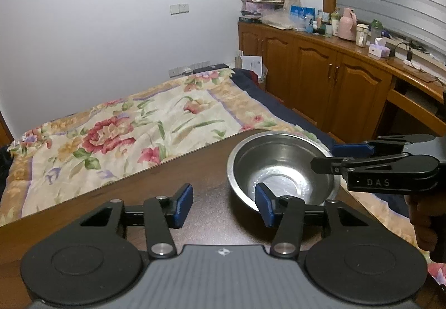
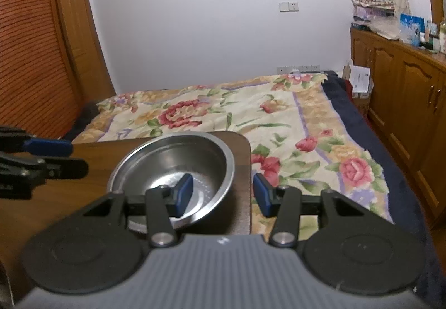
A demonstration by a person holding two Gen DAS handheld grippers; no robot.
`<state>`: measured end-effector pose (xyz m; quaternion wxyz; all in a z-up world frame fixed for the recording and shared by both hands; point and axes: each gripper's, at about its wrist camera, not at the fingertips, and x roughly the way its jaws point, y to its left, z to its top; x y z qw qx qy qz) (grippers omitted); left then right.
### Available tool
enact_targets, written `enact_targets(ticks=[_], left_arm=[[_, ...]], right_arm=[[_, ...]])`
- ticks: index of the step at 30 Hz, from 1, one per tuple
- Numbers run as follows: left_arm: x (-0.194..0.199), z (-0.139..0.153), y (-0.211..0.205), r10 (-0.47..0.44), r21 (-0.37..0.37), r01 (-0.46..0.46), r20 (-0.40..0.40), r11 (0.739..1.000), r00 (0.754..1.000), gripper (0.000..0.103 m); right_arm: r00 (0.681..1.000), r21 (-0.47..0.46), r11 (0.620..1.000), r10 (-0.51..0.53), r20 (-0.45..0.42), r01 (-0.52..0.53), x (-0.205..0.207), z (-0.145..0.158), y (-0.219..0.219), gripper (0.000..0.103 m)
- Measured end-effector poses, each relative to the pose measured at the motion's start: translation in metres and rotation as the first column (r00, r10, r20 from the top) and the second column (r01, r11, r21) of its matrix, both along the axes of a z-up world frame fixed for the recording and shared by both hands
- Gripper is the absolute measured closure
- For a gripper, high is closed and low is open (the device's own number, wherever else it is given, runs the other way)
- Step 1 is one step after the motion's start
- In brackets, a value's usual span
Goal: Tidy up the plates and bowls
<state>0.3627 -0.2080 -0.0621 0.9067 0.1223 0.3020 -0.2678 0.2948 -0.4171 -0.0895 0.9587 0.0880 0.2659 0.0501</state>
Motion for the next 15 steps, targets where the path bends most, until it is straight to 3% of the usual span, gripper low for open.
enact_targets(ticks=[15], left_arm=[[0.026,-0.014,-0.003,0.016,-0.015,-0.017,-0.073,1.0,0.997,0.056]], right_arm=[[0.996,0.15,0.988,0.058,-0.074,-0.047,0.017,-0.011,-0.005,0.074]])
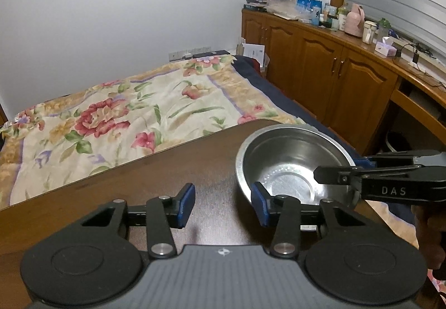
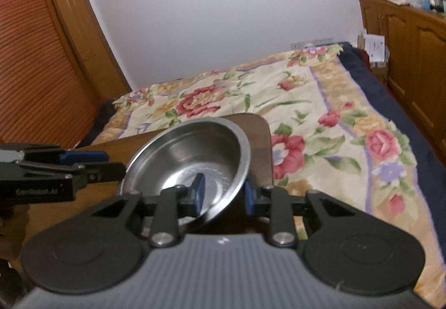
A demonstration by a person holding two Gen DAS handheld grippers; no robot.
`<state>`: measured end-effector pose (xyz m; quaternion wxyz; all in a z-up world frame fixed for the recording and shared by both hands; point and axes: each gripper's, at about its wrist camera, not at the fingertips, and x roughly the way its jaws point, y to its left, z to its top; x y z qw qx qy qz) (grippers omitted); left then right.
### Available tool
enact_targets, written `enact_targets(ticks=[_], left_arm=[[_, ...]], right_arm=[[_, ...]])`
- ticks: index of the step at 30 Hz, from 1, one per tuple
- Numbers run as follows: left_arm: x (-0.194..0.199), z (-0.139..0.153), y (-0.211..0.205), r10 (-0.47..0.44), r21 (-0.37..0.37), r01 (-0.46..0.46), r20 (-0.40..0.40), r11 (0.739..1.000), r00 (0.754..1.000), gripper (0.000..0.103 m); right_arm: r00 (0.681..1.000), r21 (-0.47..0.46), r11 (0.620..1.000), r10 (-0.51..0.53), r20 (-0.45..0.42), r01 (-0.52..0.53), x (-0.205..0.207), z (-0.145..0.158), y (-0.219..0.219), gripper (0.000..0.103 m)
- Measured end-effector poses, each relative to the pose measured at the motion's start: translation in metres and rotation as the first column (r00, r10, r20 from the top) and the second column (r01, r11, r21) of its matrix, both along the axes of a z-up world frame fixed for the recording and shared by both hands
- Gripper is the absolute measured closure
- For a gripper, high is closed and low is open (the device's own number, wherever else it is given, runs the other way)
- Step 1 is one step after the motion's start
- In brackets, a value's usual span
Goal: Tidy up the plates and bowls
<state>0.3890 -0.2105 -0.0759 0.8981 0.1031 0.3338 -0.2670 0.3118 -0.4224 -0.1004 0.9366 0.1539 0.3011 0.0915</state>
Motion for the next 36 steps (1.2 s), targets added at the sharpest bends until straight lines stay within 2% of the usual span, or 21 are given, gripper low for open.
enact_targets(ticks=[2,10,17,23,31,36], left_arm=[[0.001,0.001,0.001,-0.002,-0.003,0.002,-0.001,1.0,1.0,0.056],[0.0,0.002,-0.001,-0.011,-0.023,0.011,-0.01,1.0,1.0,0.058],[-0.002,-0.006,-0.009,-0.023,0.001,0.023,-0.043,1.0,0.999,0.068],[0.0,-0.008,-0.007,-0.035,0.003,0.035,-0.061,0.999,0.998,0.081],[-0.002,-0.007,-0.001,-0.021,-0.001,0.021,-0.079,1.0,0.997,0.083],[-0.014,0.0,0.004,-0.028,-0.011,0.027,-0.066,1.0,0.997,0.084]], right_arm=[[1.0,0.001,1.0,-0.002,-0.004,0.002,0.0,-0.001,0.001,0.076],[1.0,0.015,1.0,-0.008,-0.011,0.008,0.0,-0.002,0.0,0.077],[1.0,0.027,1.0,-0.001,-0.02,0.001,0.002,-0.004,0.001,0.081],[1.0,0.023,1.0,0.012,-0.019,-0.012,0.002,-0.005,0.005,0.082],[1.0,0.025,0.999,0.021,-0.023,-0.02,0.001,-0.004,0.011,0.083],[1.0,0.014,1.0,0.005,-0.013,-0.004,-0.003,0.0,0.013,0.087]])
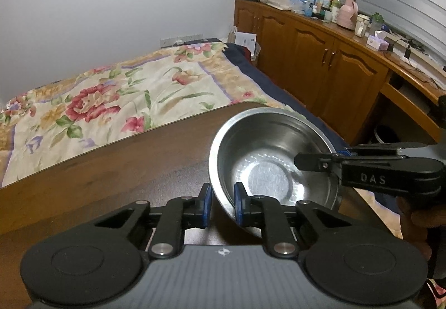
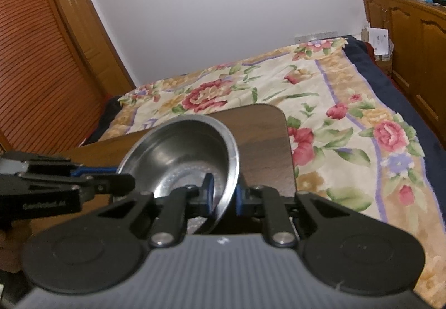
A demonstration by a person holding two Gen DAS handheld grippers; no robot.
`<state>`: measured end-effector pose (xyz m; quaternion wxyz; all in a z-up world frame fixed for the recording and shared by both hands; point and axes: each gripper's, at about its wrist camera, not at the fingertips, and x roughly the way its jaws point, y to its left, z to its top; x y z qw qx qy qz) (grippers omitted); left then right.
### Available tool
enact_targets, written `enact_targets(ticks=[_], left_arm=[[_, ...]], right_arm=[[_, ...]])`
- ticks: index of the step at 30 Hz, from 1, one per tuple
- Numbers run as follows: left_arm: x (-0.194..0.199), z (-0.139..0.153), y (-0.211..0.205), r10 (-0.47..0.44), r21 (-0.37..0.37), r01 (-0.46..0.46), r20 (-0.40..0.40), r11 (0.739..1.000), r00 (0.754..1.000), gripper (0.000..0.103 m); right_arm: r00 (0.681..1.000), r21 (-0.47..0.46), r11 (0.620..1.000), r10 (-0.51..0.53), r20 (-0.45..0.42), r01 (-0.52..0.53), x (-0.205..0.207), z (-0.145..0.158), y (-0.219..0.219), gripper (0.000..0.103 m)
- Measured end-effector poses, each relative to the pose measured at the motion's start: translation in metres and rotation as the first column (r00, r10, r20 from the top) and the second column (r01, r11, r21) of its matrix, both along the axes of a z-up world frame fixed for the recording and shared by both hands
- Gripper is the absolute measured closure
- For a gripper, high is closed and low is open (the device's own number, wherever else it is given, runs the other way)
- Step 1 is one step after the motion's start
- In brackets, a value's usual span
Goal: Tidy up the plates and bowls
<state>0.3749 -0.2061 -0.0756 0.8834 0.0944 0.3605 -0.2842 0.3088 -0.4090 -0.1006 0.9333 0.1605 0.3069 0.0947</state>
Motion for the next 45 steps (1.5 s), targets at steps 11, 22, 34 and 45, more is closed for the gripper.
enact_targets(ticks=[11,22,34,45], left_arm=[[-0.028,0.042,0.014,0.005,-0.04,-0.002,0.077,0.999,0.997,0.085],[-0.075,0.08,0.036,0.02,-0.074,-0.01,0.146,0.997,0.989,0.085],[-0.138,0.115,0.067,0.016,-0.125,0.011,0.218,0.992,0.976,0.085],[-0.193,0.116,0.098,0.005,-0.15,0.029,0.221,0.988,0.975,0.084]], right_arm=[[0.998,-0.005,1.0,-0.013,0.061,0.013,-0.021,0.032,0.006,0.088],[0.989,-0.034,0.999,-0.006,0.147,0.011,-0.056,0.075,0.021,0.088],[0.977,-0.072,0.997,-0.007,0.215,0.023,-0.101,0.112,0.04,0.088],[0.971,-0.061,0.997,-0.031,0.235,0.047,-0.147,0.113,0.056,0.088]])
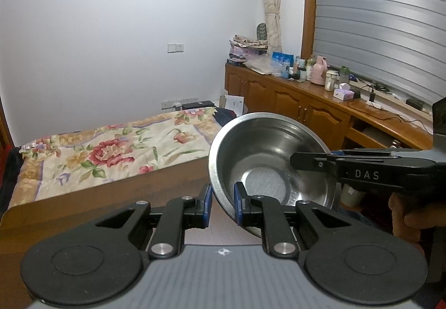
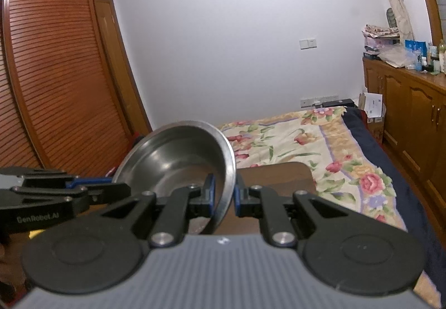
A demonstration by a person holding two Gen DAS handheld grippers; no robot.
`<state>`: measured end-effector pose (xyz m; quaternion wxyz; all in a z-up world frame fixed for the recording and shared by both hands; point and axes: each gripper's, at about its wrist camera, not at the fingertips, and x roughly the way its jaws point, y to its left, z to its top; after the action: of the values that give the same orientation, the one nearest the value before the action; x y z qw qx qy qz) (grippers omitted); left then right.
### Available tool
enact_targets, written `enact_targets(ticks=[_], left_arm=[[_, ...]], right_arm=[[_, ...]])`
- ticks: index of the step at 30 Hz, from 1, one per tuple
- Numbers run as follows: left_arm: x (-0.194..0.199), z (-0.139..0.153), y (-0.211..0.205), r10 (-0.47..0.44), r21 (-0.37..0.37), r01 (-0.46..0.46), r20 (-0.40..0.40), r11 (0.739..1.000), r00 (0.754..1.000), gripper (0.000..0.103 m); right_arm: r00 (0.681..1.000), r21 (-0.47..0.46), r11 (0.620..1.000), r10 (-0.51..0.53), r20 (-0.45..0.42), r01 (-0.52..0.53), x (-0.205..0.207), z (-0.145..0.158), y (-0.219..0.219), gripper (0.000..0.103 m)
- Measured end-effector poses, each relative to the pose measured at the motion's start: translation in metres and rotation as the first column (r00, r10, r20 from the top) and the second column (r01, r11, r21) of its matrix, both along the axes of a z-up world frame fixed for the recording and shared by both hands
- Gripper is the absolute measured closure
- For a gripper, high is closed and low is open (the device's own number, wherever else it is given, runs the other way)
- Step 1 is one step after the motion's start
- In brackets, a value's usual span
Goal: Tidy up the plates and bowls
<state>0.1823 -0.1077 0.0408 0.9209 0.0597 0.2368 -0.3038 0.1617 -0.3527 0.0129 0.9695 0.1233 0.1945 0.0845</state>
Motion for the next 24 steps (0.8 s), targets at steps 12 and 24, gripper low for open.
enact_targets(ticks=[12,24], left_arm=[[-0.043,-0.027,0.034,0.046,-0.079,-0.048,-0.027,0.996,0.999,0.085],[-0.054,-0.054,0.049,0.05,-0.092,-0.057,-0.071,0.994,0.996,0.085]], right_arm=[[0.999,0.038,0.999,0.035,0.004,-0.035,-0.035,-0.016,0.019,0.088],[0.998,0.075,0.995,0.066,-0.019,-0.065,-0.045,-0.047,0.031,0.091]])
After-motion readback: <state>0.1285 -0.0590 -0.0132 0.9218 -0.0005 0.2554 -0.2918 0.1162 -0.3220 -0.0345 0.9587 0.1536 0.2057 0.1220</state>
